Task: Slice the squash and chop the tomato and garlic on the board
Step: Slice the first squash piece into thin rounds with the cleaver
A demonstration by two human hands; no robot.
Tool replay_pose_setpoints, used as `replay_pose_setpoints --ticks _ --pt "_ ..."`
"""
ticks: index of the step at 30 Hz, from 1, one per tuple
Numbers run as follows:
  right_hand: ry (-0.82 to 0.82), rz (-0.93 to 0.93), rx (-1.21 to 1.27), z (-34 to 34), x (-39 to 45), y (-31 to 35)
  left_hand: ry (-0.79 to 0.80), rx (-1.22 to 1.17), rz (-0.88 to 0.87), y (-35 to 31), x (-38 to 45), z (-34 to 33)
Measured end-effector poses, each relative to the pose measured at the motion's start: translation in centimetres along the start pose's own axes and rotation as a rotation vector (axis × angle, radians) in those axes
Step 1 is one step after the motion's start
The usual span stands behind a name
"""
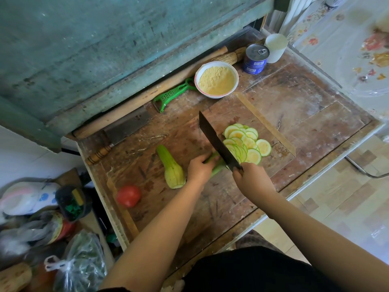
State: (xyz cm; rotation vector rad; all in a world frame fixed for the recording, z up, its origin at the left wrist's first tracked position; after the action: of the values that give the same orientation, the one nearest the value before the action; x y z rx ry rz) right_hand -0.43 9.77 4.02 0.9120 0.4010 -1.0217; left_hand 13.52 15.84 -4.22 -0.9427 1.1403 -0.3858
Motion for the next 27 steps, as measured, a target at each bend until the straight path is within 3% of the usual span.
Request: replay_pose_setpoints --ticks 6,27 --pt "-0.057 0.074 -0.049 1.0 -1.9 0.9 -0.049 -0.008 -0.012 0.2 0.0 0.3" --pt "-0.051 0.063 -0.104 0.2 -2.5 0.7 -0.079 -0.058 0.003 0.3 -0.2 0.1"
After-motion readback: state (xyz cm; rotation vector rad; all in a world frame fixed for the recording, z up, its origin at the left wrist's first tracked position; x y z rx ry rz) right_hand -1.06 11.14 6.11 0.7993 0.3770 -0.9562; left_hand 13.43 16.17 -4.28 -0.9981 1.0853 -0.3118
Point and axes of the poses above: each hand's wrist, its own x-axis towards the middle knuckle, its own z-axis out of the back of the hand, y = z × x, the point moved 5 cm from there along x, towards the middle knuckle, and after that the axes turned 13 degrees about y, right-handed, at the moved point
